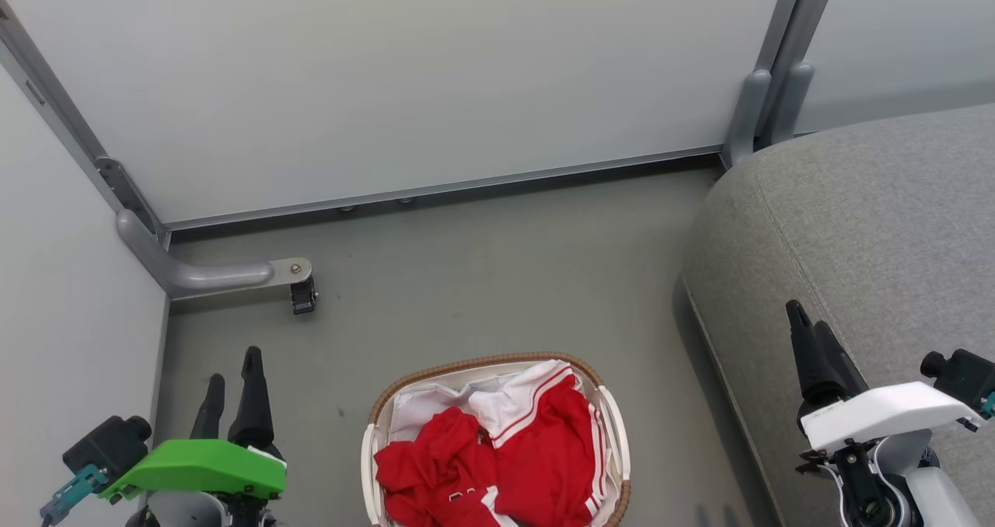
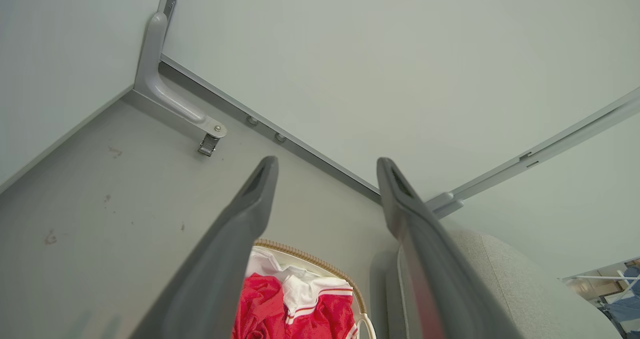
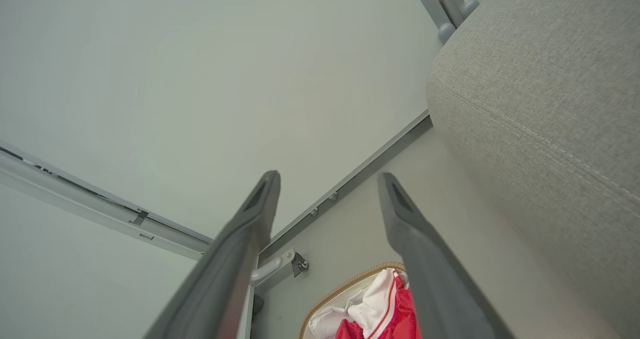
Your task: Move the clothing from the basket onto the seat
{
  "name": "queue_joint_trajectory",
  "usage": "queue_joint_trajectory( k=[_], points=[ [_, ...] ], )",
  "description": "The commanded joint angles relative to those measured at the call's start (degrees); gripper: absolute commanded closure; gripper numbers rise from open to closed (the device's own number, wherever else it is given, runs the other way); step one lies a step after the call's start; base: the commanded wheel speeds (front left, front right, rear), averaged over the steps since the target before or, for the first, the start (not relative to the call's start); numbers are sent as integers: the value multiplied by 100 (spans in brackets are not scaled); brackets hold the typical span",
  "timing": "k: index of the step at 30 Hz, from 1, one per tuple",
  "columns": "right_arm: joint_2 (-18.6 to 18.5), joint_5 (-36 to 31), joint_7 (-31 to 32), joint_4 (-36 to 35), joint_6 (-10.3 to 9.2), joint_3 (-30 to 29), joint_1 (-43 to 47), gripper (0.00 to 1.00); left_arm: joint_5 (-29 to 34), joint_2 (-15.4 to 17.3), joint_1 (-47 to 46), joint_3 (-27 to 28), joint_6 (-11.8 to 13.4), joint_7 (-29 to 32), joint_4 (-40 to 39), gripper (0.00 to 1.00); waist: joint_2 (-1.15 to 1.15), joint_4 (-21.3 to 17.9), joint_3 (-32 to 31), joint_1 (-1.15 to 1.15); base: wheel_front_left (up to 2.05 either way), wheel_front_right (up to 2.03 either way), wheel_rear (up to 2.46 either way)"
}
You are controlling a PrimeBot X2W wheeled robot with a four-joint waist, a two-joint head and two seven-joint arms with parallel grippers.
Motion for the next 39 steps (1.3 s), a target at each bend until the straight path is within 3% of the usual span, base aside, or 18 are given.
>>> queue_joint_trajectory(
  k=[1,20,39],
  points=[
    [-69,-221,-74,-63,1,32,-96,0,235,77,-144,-49,51,-63,-30,0,0,4,0,0,0,0,0],
    [-123,-1796,-403,13,2,131,-114,0,1538,256,-86,-453,313,-390,-6,0,0,-11,21,0,0,0,0],
    [-115,-3003,-687,66,3,103,-86,0,2596,229,9,-556,466,-671,-6,0,0,-24,34,0,0,0,0]
  ],
)
